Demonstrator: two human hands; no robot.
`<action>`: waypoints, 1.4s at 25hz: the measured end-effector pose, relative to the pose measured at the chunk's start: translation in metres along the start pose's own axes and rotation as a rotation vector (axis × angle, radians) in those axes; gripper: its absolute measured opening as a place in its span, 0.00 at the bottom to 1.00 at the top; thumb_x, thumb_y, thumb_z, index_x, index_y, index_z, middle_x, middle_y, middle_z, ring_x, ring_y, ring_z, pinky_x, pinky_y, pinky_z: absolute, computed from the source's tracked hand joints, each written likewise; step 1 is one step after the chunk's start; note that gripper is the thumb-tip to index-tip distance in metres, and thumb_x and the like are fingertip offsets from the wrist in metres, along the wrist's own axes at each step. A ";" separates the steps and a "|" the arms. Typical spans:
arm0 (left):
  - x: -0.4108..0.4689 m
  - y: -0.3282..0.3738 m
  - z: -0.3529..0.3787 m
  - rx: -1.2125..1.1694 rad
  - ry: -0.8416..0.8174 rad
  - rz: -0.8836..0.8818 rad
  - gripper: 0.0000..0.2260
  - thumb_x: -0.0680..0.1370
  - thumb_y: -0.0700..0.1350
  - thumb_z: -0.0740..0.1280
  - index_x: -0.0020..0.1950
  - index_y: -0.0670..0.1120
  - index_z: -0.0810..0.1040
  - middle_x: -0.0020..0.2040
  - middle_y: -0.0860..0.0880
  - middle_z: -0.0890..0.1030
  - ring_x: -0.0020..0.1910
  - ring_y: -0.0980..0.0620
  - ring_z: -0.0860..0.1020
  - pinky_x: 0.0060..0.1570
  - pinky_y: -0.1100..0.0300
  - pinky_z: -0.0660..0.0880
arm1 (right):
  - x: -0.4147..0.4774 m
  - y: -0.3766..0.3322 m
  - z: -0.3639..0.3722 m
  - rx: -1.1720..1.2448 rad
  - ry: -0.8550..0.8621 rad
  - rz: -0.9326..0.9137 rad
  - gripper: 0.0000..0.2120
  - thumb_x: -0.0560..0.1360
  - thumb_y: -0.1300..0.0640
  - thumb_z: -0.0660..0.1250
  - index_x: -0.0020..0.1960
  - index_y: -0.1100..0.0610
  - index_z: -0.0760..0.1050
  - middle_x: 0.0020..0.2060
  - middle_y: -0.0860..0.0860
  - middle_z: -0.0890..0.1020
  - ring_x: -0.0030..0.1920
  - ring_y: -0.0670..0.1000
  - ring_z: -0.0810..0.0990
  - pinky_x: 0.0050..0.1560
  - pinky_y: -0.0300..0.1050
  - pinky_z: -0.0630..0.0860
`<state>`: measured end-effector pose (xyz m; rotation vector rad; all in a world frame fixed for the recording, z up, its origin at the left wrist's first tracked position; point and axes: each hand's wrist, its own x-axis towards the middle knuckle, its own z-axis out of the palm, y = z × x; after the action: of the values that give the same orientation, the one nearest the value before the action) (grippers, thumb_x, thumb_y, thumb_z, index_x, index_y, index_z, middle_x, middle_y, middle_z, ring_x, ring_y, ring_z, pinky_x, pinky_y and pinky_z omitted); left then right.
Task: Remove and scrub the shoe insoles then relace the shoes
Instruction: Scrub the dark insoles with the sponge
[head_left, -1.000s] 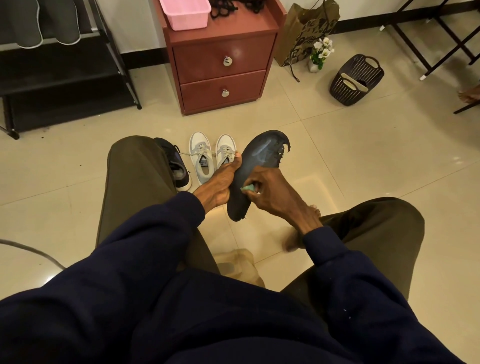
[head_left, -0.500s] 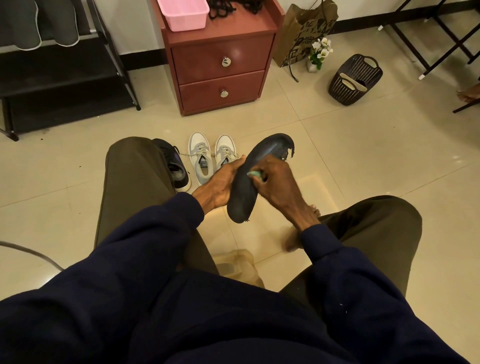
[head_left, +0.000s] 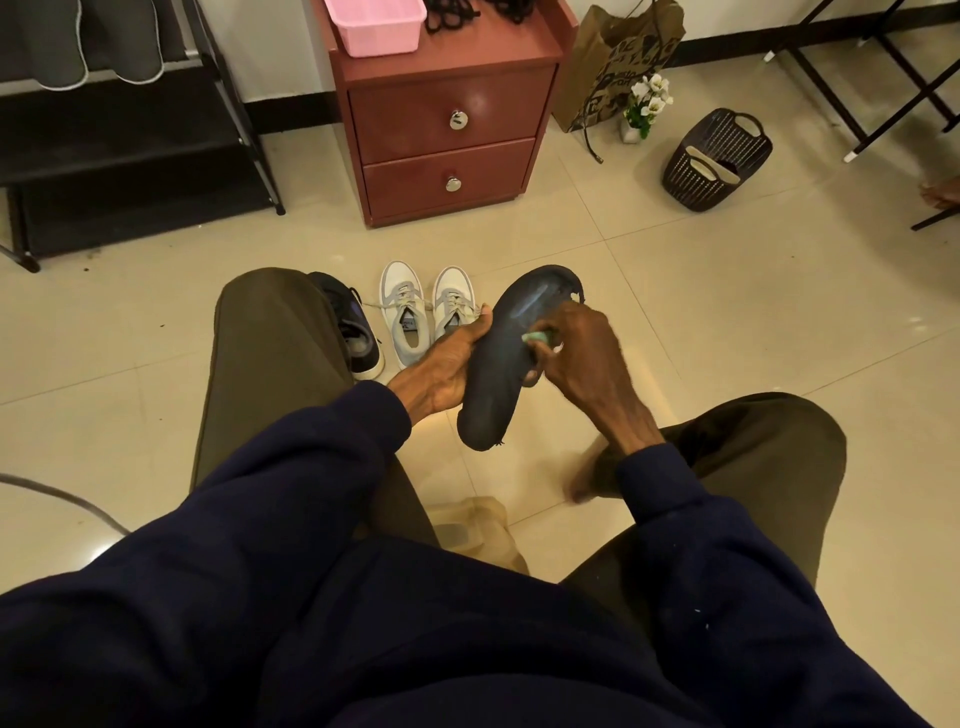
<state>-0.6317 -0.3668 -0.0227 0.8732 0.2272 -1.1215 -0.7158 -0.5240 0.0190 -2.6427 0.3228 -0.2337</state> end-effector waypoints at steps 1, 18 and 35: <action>0.000 0.000 -0.001 0.005 0.001 0.012 0.24 0.85 0.55 0.60 0.73 0.39 0.73 0.70 0.36 0.77 0.66 0.38 0.77 0.72 0.40 0.70 | 0.000 0.007 -0.004 -0.022 0.039 0.049 0.05 0.70 0.58 0.77 0.46 0.55 0.84 0.43 0.51 0.82 0.41 0.51 0.79 0.40 0.50 0.78; 0.001 0.000 0.001 0.034 0.114 0.081 0.14 0.85 0.48 0.63 0.61 0.39 0.79 0.52 0.41 0.86 0.49 0.45 0.85 0.58 0.50 0.80 | -0.010 -0.019 0.010 0.023 -0.129 -0.071 0.01 0.70 0.61 0.75 0.42 0.57 0.85 0.39 0.51 0.83 0.37 0.48 0.78 0.38 0.48 0.78; 0.000 0.001 0.000 0.093 0.115 0.075 0.13 0.85 0.48 0.62 0.56 0.39 0.80 0.48 0.42 0.86 0.46 0.46 0.85 0.53 0.51 0.82 | -0.010 -0.011 0.005 0.100 -0.126 -0.069 0.04 0.70 0.64 0.74 0.43 0.57 0.84 0.39 0.49 0.83 0.38 0.45 0.78 0.38 0.41 0.77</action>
<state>-0.6306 -0.3666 -0.0227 1.0227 0.2366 -1.0195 -0.7225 -0.5099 0.0188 -2.5581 0.1743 -0.1017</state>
